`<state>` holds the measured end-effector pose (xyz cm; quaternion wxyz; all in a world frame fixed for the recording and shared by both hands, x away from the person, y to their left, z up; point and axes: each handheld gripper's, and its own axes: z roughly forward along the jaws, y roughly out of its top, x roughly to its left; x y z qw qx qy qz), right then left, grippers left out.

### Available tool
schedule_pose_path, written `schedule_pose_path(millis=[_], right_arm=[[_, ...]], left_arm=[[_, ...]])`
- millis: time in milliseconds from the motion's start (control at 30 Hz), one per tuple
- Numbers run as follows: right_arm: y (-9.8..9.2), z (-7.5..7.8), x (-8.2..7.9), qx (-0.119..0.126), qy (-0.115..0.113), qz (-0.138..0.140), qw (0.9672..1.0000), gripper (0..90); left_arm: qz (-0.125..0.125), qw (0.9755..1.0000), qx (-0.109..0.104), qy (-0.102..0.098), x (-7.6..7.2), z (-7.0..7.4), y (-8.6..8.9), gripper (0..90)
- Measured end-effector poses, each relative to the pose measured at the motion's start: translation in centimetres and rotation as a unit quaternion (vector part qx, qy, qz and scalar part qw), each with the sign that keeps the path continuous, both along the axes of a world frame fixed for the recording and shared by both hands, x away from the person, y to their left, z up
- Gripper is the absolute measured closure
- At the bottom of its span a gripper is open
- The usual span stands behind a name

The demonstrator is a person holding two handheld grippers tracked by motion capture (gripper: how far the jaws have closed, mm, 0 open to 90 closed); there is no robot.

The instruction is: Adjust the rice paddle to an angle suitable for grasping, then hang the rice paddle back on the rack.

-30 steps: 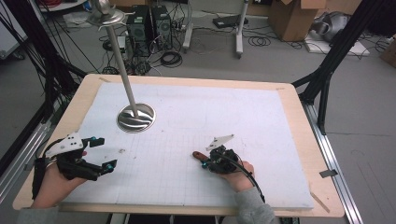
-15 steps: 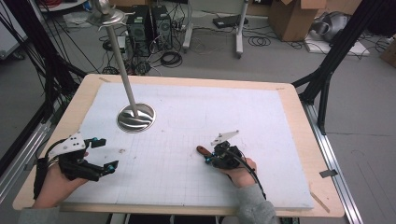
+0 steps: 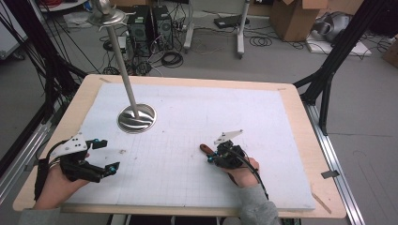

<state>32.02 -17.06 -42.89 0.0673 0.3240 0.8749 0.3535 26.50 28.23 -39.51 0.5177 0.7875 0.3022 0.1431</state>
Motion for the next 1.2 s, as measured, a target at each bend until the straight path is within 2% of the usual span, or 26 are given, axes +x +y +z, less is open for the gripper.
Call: schedule_pose_path(millis=[133,300,367,433,600,700,800,967,1200], right_arm=[[-0.6,1.4,-0.4,0.009,-0.011,0.017,0.9998,79.6],[-1.5,2.6,-0.8,0.007,-0.031,0.019,0.9993,67.6],[-1.8,2.9,-1.1,-0.003,-0.042,0.027,0.9988,63.1],[-2.0,3.1,-1.2,-0.008,-0.044,0.033,0.9985,56.7],[-2.8,3.5,-1.4,-0.017,-0.042,0.021,0.9988,38.1],[-3.4,3.7,-1.6,-0.023,-0.040,0.023,0.9987,28.3],[-4.0,3.9,-1.8,-0.034,-0.048,0.023,0.9980,23.8],[-4.9,4.1,-2.0,-0.039,-0.045,0.015,0.9981,15.9],[-5.2,4.3,-1.9,-0.042,-0.039,0.011,0.9983,15.2]], left_arm=[[0.000,1.0000,-0.001,0.000,0.1,0.0,0.2,2.3],[0.001,1.0000,-0.002,-0.001,0.2,0.1,0.1,2.3],[0.001,1.0000,-0.003,0.000,0.3,0.1,0.0,2.3],[-0.002,1.0000,-0.003,0.000,0.4,0.0,-0.2,2.3],[-0.007,1.0000,-0.002,0.001,0.7,-0.1,-0.5,2.3],[-0.010,0.9999,-0.003,0.003,0.9,-0.1,-0.7,2.3],[-0.013,0.9999,-0.002,0.004,1.0,-0.1,-1.0,2.3],[-0.019,0.9998,0.000,0.005,1.2,-0.2,-1.4,2.3],[-0.018,0.9998,0.000,0.004,1.1,-0.2,-1.3,2.3]])
